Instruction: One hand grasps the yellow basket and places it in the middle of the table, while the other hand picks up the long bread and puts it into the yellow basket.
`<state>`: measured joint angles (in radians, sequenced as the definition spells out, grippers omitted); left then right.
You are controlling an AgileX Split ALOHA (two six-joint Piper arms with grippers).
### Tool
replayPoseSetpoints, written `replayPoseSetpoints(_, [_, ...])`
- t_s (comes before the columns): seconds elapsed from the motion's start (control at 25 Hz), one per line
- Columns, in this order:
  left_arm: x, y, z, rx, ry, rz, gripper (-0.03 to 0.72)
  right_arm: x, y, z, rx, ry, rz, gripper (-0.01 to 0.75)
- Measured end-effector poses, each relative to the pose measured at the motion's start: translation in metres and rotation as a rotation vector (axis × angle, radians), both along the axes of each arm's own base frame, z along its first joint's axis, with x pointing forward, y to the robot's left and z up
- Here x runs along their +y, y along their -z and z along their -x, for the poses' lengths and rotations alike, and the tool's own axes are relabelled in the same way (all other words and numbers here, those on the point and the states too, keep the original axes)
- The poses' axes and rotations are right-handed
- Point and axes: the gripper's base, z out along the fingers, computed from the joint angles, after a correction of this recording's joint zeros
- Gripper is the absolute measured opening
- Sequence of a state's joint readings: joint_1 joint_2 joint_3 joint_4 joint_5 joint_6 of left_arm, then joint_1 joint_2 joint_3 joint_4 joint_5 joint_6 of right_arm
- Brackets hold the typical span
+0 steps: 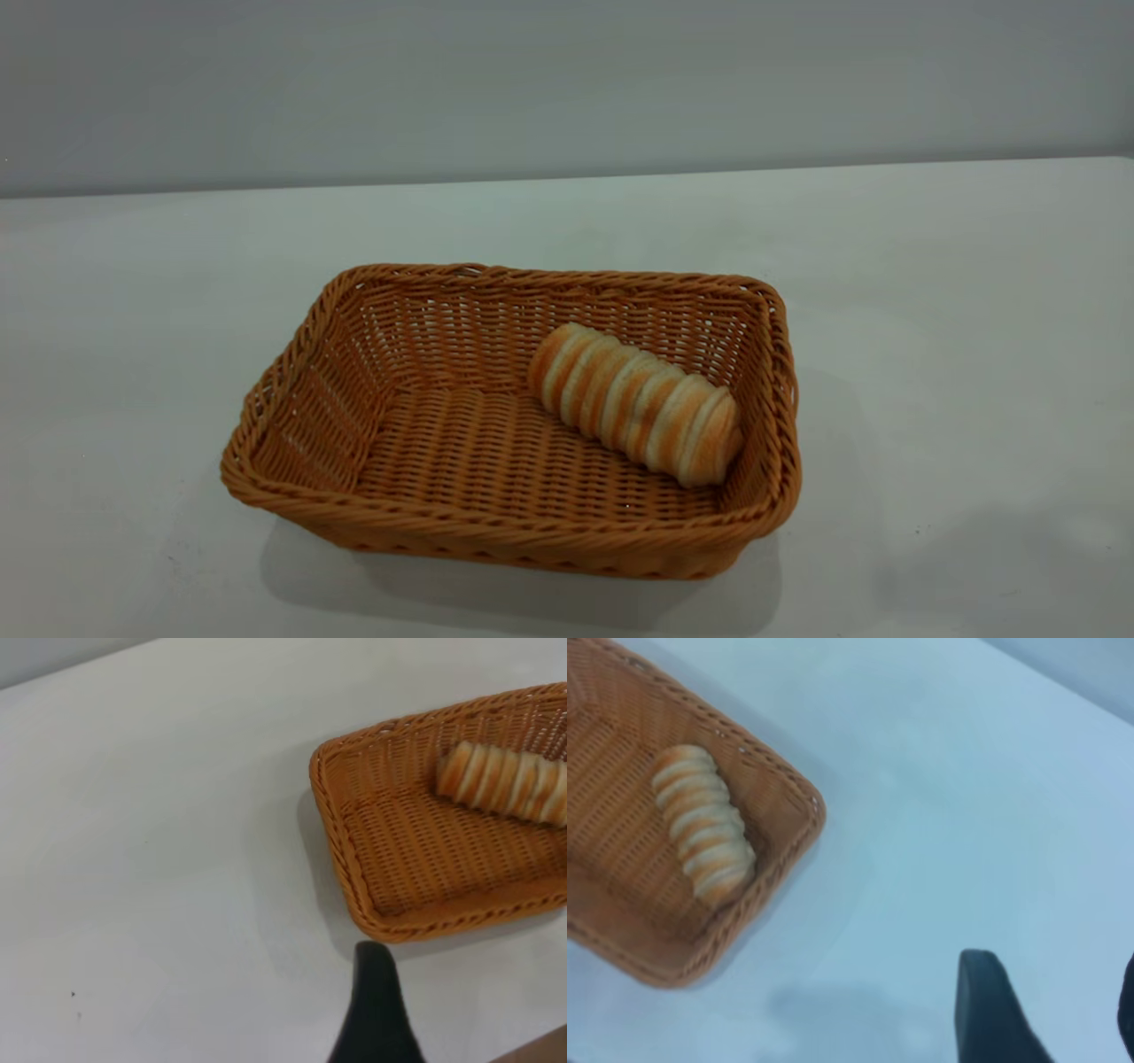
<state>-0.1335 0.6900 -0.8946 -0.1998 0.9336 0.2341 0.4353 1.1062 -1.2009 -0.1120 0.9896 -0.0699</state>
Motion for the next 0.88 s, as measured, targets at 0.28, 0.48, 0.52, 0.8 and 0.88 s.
replayPoseSetpoints(0.28, [0.007,0.019,0.059,-0.033,0.01,0.008,0.594,-0.034,-0.03,0.071,-0.063,0.018,-0.034,0.385])
replayPoseSetpoints(0.48, [0.011,0.039,0.093,-0.067,0.019,0.008,0.594,-0.056,-0.042,0.122,-0.126,0.015,-0.092,0.386])
replayPoseSetpoints(0.52, [0.012,0.043,0.097,-0.072,0.02,0.008,0.594,-0.06,-0.044,0.131,-0.153,0.012,-0.108,0.386])
replayPoseSetpoints(0.8, [0.015,0.072,0.122,-0.108,0.026,0.008,0.594,-0.077,-0.011,0.175,-0.194,-0.008,-0.154,0.386])
replayPoseSetpoints(0.88, [0.016,0.08,0.126,-0.12,0.024,0.007,0.594,-0.079,0.007,0.18,-0.174,-0.011,-0.151,0.386])
